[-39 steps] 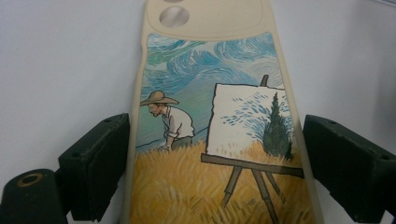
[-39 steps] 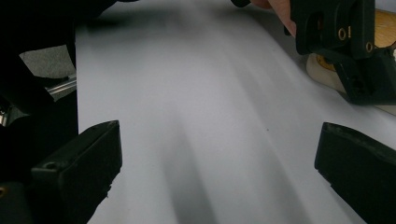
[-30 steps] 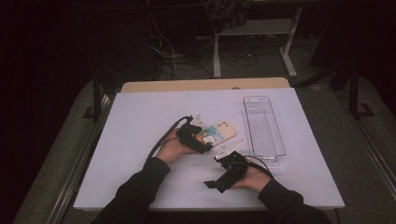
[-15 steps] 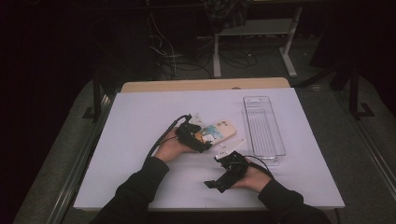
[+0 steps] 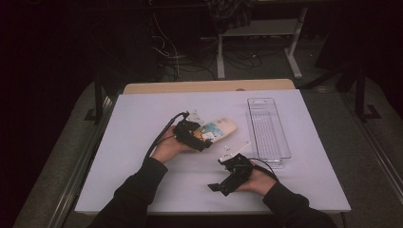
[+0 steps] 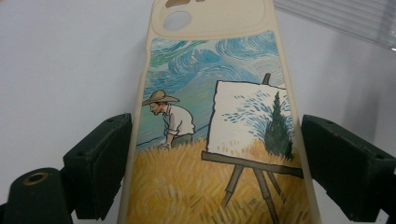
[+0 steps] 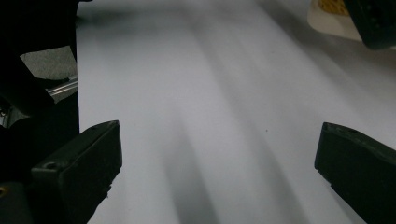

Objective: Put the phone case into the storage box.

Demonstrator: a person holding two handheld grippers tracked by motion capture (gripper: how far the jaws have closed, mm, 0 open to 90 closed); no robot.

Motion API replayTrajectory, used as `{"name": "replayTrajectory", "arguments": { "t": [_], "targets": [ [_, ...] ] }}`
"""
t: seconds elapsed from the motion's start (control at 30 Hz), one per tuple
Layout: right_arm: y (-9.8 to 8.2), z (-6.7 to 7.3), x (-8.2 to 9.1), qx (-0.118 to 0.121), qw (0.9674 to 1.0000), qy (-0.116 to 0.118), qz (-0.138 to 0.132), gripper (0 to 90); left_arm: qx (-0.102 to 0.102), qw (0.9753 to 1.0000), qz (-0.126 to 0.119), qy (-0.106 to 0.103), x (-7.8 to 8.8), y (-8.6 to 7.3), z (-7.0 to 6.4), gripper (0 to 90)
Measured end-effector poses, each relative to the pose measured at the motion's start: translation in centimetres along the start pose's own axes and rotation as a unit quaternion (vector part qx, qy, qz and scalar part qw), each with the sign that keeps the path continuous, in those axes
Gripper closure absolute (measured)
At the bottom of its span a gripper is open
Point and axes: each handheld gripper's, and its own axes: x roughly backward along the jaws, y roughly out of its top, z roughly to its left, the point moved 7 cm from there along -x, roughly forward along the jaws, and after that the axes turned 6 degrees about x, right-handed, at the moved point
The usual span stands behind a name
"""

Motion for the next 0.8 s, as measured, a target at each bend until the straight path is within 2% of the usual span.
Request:
{"name": "replayTrajectory", "arguments": {
  "t": [0.13, 0.17, 0.3, 0.43, 0.5, 0.6, 0.8],
  "targets": [
    [0.0, 0.0, 0.0, 0.002, 1.0, -0.002, 0.0, 0.3, -0.001, 1.0, -0.002, 0.005, 1.0, 0.0, 0.2, 12.0],
    [0.0, -0.1, 0.1, 0.004, 1.0, -0.003, -0.001, 0.3, 0.01, 0.9999, -0.008, 0.004, 1.2, 0.1, 0.1, 12.0],
    [0.1, -0.2, 0.2, 0.003, 1.0, -0.004, -0.003, 0.3, 0.024, 0.9995, -0.019, 0.004, 2.4, -0.2, 0.2, 12.0],
    [0.1, -0.1, 0.2, 0.001, 1.0, -0.003, -0.004, 0.3, 0.013, 0.9997, -0.018, 0.009, 4.0, -0.9, 0.5, 12.0],
    [0.0, -0.3, 0.1, 0.009, 0.9999, -0.008, 0.0, 0.3, 0.008, 0.9998, -0.014, 0.013, 4.9, -1.4, 0.7, 12.0],
    [0.1, -0.1, 0.1, 0.0, 1.0, -0.002, -0.003, 0.3, 0.015, 0.9995, -0.024, 0.014, 5.9, -1.9, 0.7, 12.0],
    [0.1, -0.2, 0.1, 0.003, 1.0, -0.004, -0.001, 0.3, 0.011, 0.9995, -0.024, 0.017, 7.7, -3.2, 1.0, 12.0]
  ]
}}
